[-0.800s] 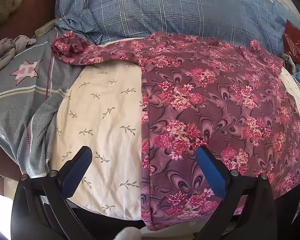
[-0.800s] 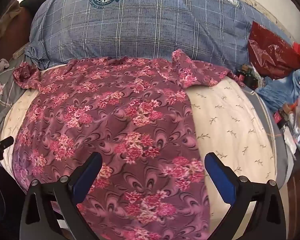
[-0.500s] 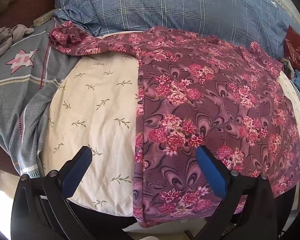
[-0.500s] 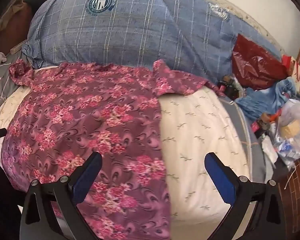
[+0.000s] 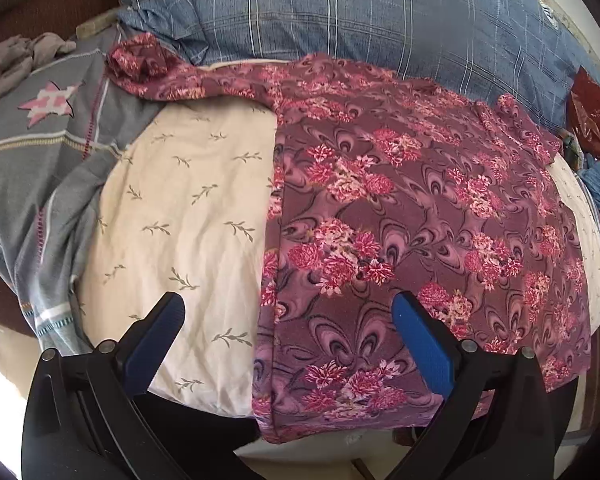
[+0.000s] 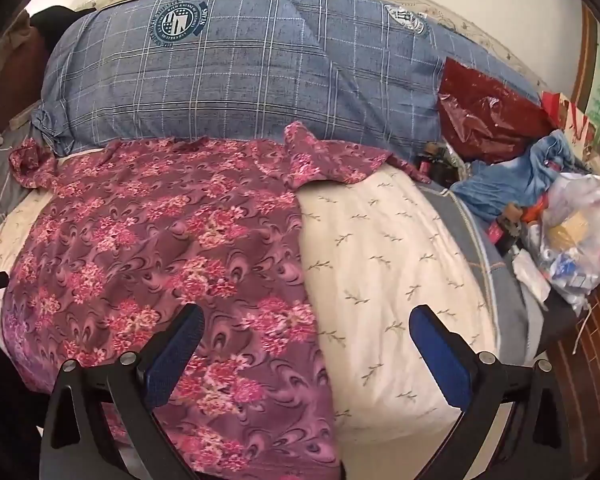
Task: Fold small clothes
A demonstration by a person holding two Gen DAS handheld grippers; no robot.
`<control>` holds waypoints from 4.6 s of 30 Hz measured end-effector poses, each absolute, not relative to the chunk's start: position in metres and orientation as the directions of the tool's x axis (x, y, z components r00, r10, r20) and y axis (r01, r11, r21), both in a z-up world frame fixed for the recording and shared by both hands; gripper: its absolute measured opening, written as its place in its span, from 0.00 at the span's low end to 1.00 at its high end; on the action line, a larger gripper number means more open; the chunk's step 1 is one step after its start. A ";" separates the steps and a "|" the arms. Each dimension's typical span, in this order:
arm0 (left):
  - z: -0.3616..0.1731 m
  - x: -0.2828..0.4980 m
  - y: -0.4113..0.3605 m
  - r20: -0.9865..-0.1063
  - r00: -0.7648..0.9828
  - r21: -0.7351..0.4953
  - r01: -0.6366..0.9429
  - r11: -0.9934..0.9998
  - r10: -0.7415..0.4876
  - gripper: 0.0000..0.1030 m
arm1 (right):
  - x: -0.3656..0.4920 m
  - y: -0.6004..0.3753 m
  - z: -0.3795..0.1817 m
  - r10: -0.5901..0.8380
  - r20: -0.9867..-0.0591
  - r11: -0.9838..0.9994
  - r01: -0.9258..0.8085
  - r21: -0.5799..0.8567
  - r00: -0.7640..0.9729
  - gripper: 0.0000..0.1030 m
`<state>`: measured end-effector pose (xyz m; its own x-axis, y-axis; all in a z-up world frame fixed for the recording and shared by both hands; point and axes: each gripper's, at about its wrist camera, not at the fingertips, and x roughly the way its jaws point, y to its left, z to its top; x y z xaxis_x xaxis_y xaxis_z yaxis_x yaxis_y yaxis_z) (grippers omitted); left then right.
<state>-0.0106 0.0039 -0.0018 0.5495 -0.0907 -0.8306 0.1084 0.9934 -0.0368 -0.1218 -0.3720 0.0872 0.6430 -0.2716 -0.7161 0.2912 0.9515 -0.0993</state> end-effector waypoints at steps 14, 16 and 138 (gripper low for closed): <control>-0.004 -0.021 -0.013 -0.800 0.583 -0.043 0.180 0.983 -0.142 1.00 | -0.120 -0.313 0.071 -0.194 -0.713 0.967 0.253 -0.024 0.674 1.00; -0.003 -0.017 -0.012 -0.801 0.580 -0.052 0.180 0.982 -0.149 1.00 | -0.120 -0.314 0.067 -0.181 -0.724 0.967 0.255 -0.008 0.665 1.00; -0.034 0.228 -0.041 -0.802 0.429 -0.339 0.245 0.908 -0.415 0.67 | 0.108 -0.640 0.107 -0.280 -0.567 0.647 0.589 0.484 0.774 0.04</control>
